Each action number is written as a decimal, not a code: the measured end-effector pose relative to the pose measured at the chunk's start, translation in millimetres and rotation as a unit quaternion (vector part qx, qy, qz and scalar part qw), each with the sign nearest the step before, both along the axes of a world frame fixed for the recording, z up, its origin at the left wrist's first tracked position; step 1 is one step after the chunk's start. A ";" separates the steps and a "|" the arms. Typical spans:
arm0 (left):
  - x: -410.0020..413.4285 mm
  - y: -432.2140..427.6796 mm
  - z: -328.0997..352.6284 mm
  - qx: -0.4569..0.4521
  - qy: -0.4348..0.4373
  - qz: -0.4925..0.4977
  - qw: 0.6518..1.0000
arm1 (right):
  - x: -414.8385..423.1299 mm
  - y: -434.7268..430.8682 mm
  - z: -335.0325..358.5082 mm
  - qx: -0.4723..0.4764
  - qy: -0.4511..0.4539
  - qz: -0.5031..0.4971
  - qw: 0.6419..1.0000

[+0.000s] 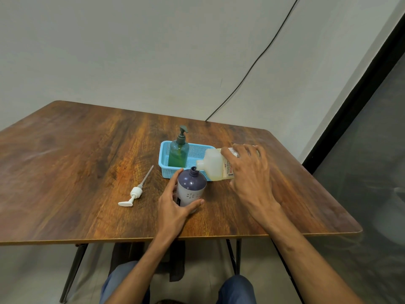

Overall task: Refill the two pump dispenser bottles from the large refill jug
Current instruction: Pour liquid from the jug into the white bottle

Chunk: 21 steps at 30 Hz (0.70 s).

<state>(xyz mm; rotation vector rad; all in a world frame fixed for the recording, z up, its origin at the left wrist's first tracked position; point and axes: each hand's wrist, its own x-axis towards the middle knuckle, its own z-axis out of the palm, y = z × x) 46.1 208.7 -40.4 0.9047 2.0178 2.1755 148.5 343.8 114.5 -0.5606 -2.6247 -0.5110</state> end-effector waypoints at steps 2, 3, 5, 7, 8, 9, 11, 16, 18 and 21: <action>-0.1 0.1 -0.3 -0.001 0.001 0.000 1.000 | 0.0 -0.2 0.0 -0.001 -0.001 0.001 1.000; -0.2 0.2 -0.5 -0.001 0.002 0.000 1.000 | -0.1 -0.2 -0.1 -0.002 -0.001 0.002 1.000; -0.4 0.5 -0.7 0.000 0.003 0.001 1.000 | -0.3 0.0 -0.1 -0.003 -0.002 0.002 1.000; -0.7 0.4 -0.8 0.002 0.003 0.002 1.000 | -0.5 0.0 -0.1 -0.002 -0.002 0.003 1.000; -0.7 0.3 -1.0 0.005 0.002 0.002 1.000 | -0.7 0.1 -0.2 -0.001 0.000 0.004 1.000; -0.7 0.2 -1.2 0.006 0.002 0.002 1.000 | -0.5 0.3 -0.3 -0.001 0.002 0.005 1.000; -0.8 0.3 -1.6 0.006 0.003 0.001 1.000 | -0.5 0.5 -0.4 -0.001 0.002 0.005 1.000; -0.9 0.7 -0.8 0.009 0.001 -0.003 1.000 | -1.1 0.2 0.1 -0.003 0.005 0.005 1.000; -0.4 0.5 -0.8 0.011 -0.001 -0.005 1.000 | -0.8 0.5 0.4 -0.002 0.002 0.004 1.000; 0.4 0.2 -0.8 0.012 -0.005 -0.007 1.000 | -0.7 1.0 1.0 -0.003 -0.008 0.004 1.000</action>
